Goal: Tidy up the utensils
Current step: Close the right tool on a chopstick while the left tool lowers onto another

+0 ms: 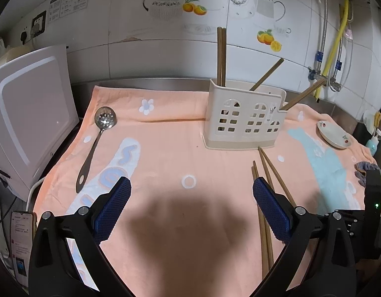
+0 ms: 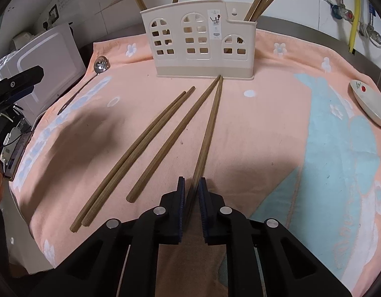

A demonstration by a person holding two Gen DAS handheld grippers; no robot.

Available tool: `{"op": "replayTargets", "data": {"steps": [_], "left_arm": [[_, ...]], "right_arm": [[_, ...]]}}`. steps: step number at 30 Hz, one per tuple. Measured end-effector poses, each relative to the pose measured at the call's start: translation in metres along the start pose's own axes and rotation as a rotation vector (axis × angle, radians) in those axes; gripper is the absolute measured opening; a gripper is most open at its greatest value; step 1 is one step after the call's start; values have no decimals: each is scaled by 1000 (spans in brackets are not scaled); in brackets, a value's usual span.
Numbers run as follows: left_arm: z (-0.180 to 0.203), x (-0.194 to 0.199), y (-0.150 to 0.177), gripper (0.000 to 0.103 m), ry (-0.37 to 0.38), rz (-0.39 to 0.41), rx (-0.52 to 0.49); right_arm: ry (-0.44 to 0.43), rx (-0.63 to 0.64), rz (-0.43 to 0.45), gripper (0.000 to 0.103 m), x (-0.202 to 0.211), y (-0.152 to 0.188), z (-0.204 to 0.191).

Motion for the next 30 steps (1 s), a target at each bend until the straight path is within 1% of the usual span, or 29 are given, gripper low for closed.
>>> {"op": "replayTargets", "data": {"steps": [7, 13, 16, 21, 27, 28, 30], "left_arm": [[3, -3, 8, 98, 13, -20, 1], [8, -5, 15, 98, 23, -38, -4], [11, -5, 19, 98, 31, -46, -6], [19, -6, 28, 98, 63, -67, -22], [35, -9, 41, 96, 115, -106, -41], [39, -10, 44, 96, 125, -113, -49], [46, -12, 50, 86, 151, -135, -62]], "right_arm": [[16, 4, -3, 10, -3, 0, -1], [57, 31, 9, 10, -4, 1, -4], [61, 26, 14, 9, -3, 0, -4], [59, 14, 25, 8, 2, 0, 0], [59, -1, 63, 8, 18, -4, 10], [58, -3, 71, 8, 21, -6, 12], [64, -5, 95, 7, 30, -9, 16]]}}
Point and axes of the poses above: each gripper's, at about its wrist camera, not at the fingertips, and x roughly against the way its jaws point, z to its right, y to its underside, the point moved 5 cm from there along -x, roughly the way its jaws point, and after that the axes turned 2 degrees about -x, right-handed, at the moved point
